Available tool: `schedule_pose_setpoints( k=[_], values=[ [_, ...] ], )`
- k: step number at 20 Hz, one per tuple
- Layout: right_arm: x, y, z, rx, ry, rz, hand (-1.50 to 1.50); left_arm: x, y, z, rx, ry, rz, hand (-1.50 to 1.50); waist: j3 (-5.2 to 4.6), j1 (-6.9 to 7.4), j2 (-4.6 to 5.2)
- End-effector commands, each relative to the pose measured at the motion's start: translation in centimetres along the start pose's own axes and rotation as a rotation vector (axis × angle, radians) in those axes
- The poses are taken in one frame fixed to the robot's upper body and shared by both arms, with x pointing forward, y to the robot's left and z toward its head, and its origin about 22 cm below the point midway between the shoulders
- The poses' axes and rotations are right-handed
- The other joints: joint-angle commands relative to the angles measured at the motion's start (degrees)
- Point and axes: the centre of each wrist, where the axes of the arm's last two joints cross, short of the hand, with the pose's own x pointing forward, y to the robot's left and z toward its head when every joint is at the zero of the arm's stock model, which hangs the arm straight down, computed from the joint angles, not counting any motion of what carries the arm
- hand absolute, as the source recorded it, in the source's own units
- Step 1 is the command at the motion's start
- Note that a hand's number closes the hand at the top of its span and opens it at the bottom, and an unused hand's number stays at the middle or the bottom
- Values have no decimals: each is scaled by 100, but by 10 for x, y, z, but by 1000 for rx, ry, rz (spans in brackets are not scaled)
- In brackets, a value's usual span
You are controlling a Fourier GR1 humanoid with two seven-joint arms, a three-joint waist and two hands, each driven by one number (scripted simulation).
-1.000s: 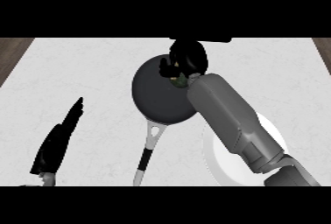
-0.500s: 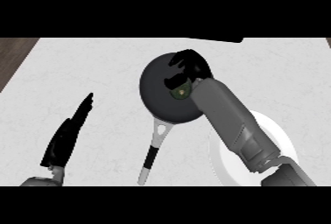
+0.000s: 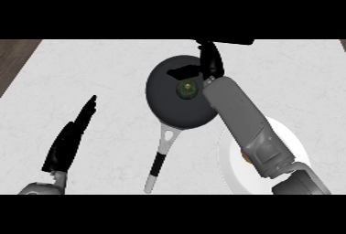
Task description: Pick the squash from the plate and place it in the pan
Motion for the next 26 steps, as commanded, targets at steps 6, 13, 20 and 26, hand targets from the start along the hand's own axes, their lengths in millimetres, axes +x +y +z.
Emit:
schedule_pose_setpoints(
  k=[6,13,20,26],
  values=[
    [-28,-12,-3,-309,53,-209,-150,-7,11,1,32,52,18,0,-4,-348,-88],
    [-83,-88,-14,-344,-31,-217,-150,-22,15,32,62,58,22,0,-5,-556,-172],
    [-138,-138,5,-364,-51,-194,-150,-41,29,30,104,88,23,0,-12,-736,-228],
    [-162,-209,18,-321,-46,-154,-150,-26,27,33,120,91,24,0,-12,-752,-241]
  ],
)
